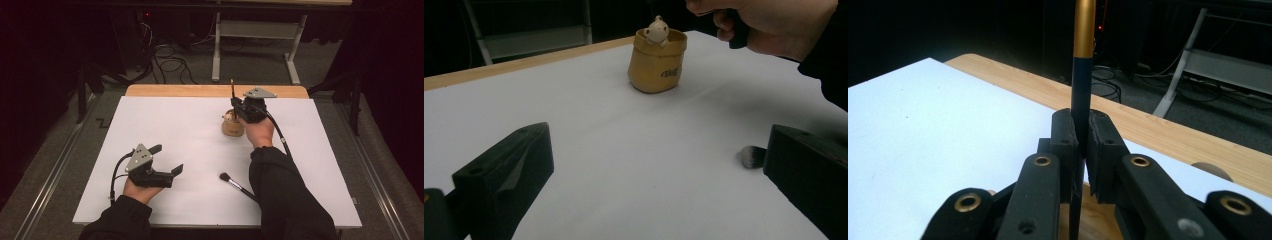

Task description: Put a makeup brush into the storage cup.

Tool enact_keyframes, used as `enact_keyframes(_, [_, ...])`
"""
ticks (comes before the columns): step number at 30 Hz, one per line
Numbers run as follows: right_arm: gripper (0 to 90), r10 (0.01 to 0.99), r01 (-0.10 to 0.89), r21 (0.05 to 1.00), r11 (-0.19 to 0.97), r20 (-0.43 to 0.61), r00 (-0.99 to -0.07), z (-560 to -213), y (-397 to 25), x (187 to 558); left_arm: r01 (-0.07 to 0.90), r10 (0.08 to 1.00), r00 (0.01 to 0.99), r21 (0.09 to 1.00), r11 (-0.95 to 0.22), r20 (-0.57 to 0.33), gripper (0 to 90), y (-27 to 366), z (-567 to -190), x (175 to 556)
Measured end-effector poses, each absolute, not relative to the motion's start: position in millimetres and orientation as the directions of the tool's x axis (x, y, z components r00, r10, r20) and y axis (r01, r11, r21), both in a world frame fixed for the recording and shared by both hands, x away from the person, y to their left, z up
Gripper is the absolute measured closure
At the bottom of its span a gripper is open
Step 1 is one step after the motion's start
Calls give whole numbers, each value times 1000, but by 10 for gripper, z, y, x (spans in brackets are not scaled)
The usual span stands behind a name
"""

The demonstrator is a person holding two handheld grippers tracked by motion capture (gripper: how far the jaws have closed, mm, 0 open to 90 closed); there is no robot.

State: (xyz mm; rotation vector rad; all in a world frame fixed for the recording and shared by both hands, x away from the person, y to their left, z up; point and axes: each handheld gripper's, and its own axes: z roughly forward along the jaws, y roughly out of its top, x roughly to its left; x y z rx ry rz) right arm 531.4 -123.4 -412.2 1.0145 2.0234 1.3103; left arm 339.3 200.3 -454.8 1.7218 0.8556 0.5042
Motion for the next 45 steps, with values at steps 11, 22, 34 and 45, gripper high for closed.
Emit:
enact_keyframes(11, [843,814,325,911,254,-20,-581,-4142,-1252,5331,295,753,651,946,-137,-94,6,1998,-4547,3390])
enact_keyframes(22, [732,813,325,912,249,-14,-582,-4127,-1252,5327,295,752,651,947,-131,-99,7,1997,-4543,3389])
enact_keyframes(34, [672,800,329,910,251,-4,-599,-4003,-1317,5171,294,755,648,947,-130,-98,7,1999,-4541,3390])
enact_keyframes(45, [594,793,338,910,241,16,-609,-4005,-1487,4889,297,759,644,946,-132,-96,7,2004,-4542,3398])
